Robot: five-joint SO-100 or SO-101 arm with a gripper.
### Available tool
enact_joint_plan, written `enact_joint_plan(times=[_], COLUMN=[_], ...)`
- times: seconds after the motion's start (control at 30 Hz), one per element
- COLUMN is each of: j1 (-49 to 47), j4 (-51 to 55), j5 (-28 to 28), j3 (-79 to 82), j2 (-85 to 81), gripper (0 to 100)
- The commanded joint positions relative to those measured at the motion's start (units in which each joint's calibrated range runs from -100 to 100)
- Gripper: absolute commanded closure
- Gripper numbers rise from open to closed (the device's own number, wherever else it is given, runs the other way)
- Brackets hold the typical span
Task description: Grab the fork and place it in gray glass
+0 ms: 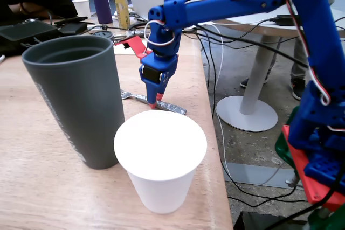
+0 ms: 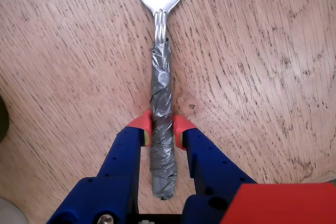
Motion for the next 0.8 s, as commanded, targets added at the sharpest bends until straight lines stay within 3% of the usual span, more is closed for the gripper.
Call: enact_joint_plan(times=[0.0,0.27,0.5,0.77], j1=[-0.66,-0.66,-0.66,-0.66], j4=[0.06,0.14,0.06,-1.09], j5=[0.24,0.24,0.29,0.34], j3=[0.50,0.88,13.72,16.27], j2=[-1.67,-15.91,-40.95,-56.73], gripper=[100,100,100,100])
